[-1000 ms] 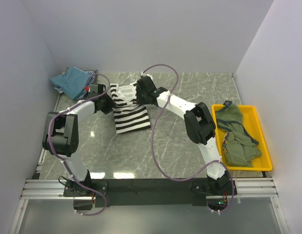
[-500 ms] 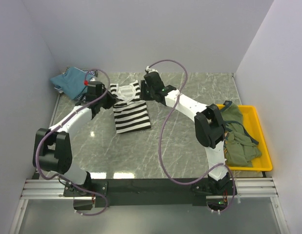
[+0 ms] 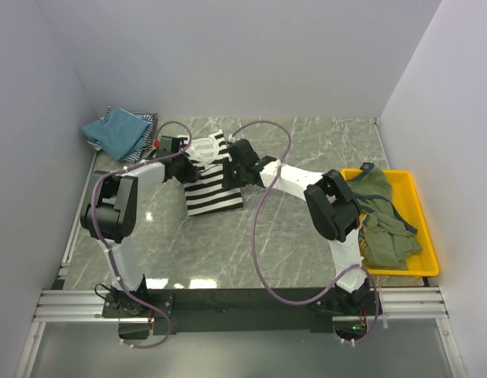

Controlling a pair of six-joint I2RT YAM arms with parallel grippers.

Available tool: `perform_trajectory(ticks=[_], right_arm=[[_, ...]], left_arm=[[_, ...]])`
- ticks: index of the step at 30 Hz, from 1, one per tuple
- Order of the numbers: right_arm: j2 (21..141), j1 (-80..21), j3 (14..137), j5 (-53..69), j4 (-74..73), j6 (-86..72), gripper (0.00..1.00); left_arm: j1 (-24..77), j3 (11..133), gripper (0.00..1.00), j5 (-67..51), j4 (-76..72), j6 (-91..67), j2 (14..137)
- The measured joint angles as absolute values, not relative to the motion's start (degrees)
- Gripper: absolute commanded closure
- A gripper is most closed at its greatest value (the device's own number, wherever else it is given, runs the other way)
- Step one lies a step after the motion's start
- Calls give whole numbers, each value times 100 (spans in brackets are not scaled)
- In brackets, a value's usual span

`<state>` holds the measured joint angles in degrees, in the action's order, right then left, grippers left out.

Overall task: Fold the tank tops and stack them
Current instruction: Fold the tank top

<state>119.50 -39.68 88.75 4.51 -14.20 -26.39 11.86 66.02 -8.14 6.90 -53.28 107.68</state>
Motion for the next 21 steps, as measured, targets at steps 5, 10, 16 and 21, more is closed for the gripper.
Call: perform_trajectory(ticks=[5,10,16,21], right_arm=[[11950,-4053,8291,528,-1446,-2812,67],[11887,-4062,8079,561,-1225,-2974,67],[11797,-4062,7881,572,-1020,-3127,67],[11537,-4069,7363,681,-650,-3437,67]], left_arm=[[967,7126,97,-812,705,-5325,11137],[749,7406,97,-788,711,-5315,11474],[539,7411,82,-902,725,-5297,11644],[482,7413,62,-908,821,-5166,11454]])
